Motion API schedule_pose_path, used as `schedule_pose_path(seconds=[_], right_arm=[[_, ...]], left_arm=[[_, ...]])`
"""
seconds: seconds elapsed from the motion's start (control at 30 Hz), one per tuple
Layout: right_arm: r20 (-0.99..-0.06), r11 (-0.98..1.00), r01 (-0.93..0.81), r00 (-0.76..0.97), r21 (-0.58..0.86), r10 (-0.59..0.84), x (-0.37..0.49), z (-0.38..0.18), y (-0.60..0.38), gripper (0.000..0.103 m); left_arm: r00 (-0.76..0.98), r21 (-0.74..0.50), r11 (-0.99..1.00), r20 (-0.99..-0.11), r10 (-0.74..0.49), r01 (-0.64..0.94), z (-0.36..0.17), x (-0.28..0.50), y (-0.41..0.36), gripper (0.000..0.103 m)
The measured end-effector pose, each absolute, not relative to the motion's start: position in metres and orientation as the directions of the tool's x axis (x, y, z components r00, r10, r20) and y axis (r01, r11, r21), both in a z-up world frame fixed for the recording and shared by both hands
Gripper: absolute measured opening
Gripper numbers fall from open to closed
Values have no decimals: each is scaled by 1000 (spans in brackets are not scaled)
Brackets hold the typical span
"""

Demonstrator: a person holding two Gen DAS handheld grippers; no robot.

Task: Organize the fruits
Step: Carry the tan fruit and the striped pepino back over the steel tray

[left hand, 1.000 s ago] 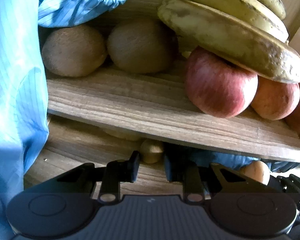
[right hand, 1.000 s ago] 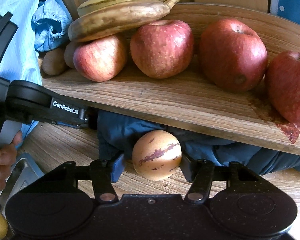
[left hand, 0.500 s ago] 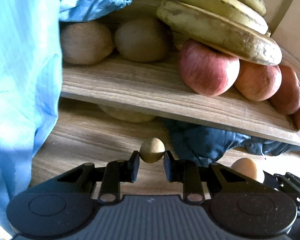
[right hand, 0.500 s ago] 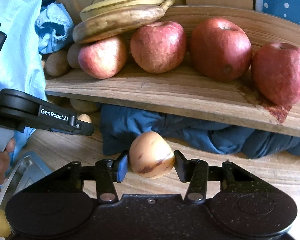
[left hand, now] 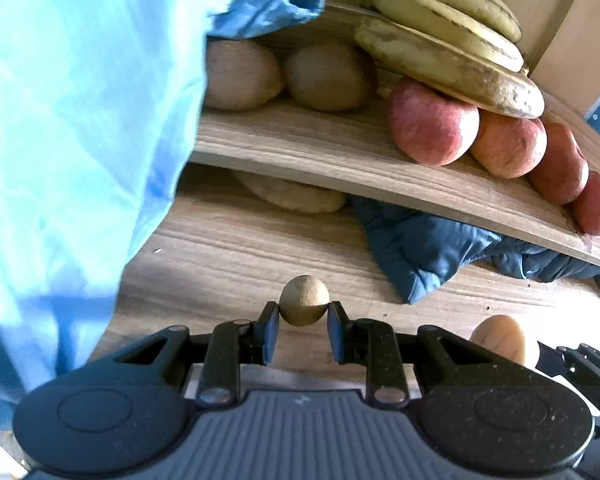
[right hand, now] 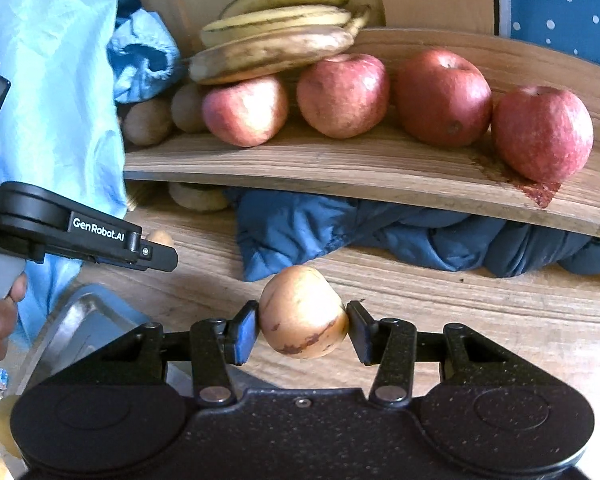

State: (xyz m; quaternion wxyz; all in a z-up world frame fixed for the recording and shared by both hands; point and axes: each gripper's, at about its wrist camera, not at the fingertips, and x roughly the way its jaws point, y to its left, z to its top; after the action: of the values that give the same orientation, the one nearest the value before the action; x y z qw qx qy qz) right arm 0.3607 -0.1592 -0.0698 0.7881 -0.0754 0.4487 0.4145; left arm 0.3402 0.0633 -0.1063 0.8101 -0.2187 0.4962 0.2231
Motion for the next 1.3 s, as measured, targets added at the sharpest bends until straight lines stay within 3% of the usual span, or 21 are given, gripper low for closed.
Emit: schedule_pose_path(seconds=[0.63,1.3], right_arm=[[-763,525,-806,151,273,628,297,-48,-126,49],[-768,458,-847,97,271,633,269,-45,-101,49]], left_arm=[[377,-140,750,-913,155,-647,-96,262,63,28],[371,-181,716,-922,115,-674,-99,227,51,28]])
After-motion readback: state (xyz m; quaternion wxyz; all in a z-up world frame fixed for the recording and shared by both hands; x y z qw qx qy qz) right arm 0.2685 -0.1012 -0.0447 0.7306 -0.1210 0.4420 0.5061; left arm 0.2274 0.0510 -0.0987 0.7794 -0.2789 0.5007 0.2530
